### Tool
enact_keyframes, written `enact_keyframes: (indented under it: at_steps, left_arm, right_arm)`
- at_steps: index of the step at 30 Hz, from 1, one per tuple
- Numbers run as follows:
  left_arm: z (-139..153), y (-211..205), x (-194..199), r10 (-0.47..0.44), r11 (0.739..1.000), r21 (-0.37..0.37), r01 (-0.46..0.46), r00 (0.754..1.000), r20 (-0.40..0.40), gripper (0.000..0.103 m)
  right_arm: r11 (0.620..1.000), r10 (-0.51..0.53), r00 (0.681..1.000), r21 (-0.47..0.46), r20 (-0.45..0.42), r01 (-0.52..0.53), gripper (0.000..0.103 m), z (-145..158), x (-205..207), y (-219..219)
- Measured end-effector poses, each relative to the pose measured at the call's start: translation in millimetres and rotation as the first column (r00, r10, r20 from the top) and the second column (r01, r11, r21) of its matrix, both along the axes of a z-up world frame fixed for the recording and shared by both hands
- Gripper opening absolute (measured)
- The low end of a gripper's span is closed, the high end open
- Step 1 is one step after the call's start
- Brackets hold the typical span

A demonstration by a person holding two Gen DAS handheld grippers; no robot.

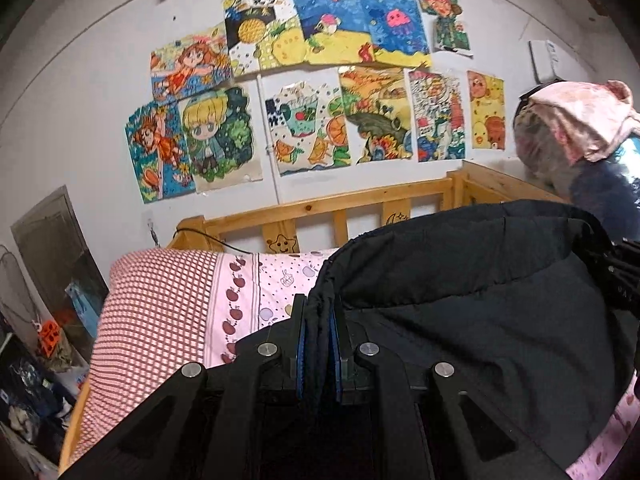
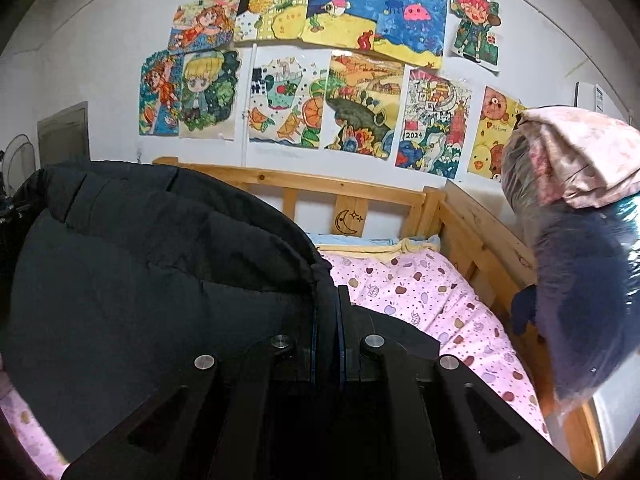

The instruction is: Fold large clothes

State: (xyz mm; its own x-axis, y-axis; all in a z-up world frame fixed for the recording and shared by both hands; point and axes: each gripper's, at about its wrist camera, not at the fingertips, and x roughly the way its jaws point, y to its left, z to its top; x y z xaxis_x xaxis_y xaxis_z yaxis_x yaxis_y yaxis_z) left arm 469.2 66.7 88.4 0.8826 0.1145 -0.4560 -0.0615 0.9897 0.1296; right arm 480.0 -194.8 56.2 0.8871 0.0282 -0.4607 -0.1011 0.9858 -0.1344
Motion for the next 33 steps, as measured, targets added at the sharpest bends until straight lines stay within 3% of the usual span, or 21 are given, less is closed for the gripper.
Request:
enact_keyframes:
  at_steps: [12, 18, 21, 24, 26, 27, 28, 32, 33]
  left_arm:
    - [-58.6, 11.6, 65.0, 0.074, 0.994, -0.076, -0.081, 0.993, -0.093, 0.010]
    - [-68.9, 14.7, 75.1, 0.066, 0.993, -0.093, -0.079, 0.989, -0.129, 0.015]
    - [-69.7, 19.1, 75.6, 0.070, 0.990, -0.114, -0.087, 0.987, -0.144, 0.023]
    - [-67.1, 28.7, 73.4, 0.077, 0.980, -0.168, -0.103, 0.985, -0.157, 0.039]
    - [-62.6, 34.8, 66.5, 0.090, 0.974, -0.197, -0.116, 0.987, -0.136, 0.083]
    - [-57.1, 39.2, 57.2, 0.116, 0.968, -0.213, -0.134, 0.988, -0.097, 0.089]
    - [-52.6, 42.9, 48.7, 0.131, 0.962, -0.233, -0.142, 0.990, -0.061, 0.095]
    - [-41.1, 50.7, 27.7, 0.098, 0.955, -0.278, -0.101, 0.995, -0.025, 0.096]
    - [-39.2, 49.7, 19.5, 0.086, 0.960, -0.267, -0.088, 0.996, -0.018, 0.096]
  right_arm:
    - [1.000, -0.012, 0.996, 0.014, -0.083, 0.013, 0.008, -56.2, 70.3, 8.9]
    - [0.998, 0.002, 0.991, 0.059, -0.131, 0.005, 0.010, -75.5, 84.8, 4.9]
    - [0.997, 0.013, 0.990, 0.080, -0.140, -0.002, 0.012, -78.9, 86.7, 1.8]
    - [0.995, 0.010, 0.993, 0.097, -0.117, 0.001, 0.024, -76.3, 82.7, -1.9]
    - [0.993, 0.003, 0.998, 0.120, -0.057, 0.004, 0.044, -67.3, 72.0, -6.7]
    - [0.992, -0.003, 0.999, 0.127, -0.035, 0.007, 0.056, -62.3, 68.4, -9.4]
    - [0.990, -0.009, 1.000, 0.138, -0.008, 0.010, 0.058, -56.4, 63.3, -12.2]
    - [0.976, 0.007, 1.000, 0.216, -0.001, -0.006, 0.059, -39.2, 44.7, -22.2]
    - [0.973, 0.017, 1.000, 0.232, -0.008, -0.015, 0.066, -37.8, 39.9, -23.4]
